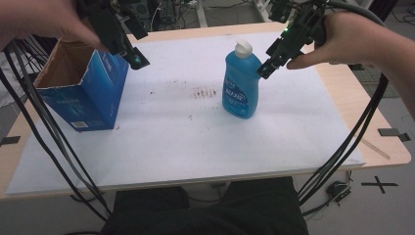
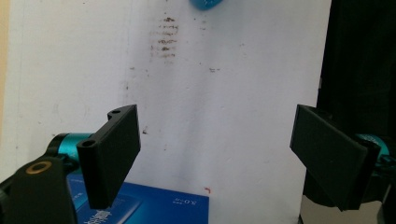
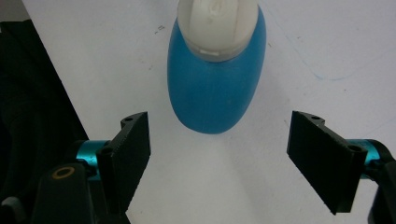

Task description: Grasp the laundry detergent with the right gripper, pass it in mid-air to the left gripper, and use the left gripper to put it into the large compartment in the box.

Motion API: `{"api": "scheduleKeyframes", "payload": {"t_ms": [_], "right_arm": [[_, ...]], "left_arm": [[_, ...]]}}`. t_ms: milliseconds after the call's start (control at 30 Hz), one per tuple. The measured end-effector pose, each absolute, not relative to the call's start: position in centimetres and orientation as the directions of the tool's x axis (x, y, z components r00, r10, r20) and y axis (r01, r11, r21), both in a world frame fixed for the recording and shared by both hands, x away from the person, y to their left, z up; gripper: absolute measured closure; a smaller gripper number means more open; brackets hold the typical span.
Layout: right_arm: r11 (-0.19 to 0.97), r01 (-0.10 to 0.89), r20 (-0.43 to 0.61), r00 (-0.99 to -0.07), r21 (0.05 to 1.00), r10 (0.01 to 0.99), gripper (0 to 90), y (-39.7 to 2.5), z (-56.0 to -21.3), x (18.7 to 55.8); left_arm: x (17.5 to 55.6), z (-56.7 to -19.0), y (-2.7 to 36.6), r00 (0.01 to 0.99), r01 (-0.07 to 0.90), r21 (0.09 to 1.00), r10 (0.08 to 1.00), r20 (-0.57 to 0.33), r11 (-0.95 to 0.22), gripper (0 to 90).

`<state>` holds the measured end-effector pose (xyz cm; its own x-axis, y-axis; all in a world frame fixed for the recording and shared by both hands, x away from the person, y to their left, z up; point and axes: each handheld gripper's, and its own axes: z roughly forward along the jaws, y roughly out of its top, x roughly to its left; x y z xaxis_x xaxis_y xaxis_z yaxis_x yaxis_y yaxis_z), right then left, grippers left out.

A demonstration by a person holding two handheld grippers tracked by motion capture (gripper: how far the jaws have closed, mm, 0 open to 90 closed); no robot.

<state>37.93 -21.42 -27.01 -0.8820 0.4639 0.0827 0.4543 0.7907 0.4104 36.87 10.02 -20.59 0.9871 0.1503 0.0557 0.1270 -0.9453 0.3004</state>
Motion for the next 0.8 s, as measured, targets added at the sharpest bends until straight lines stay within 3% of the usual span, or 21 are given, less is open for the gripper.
{"api": "scheduleKeyframes", "payload": {"t_ms": [800], "right_arm": [[0.783, 0.462, 0.098, -0.879, 0.416, 0.467, 21.0, -19.6, -29.9, 38.1]], "left_arm": [[36.9, -21.0, 10.1, 0.987, 0.130, 0.299, 0.152, 0.052, -0.945, 16.2]]}}
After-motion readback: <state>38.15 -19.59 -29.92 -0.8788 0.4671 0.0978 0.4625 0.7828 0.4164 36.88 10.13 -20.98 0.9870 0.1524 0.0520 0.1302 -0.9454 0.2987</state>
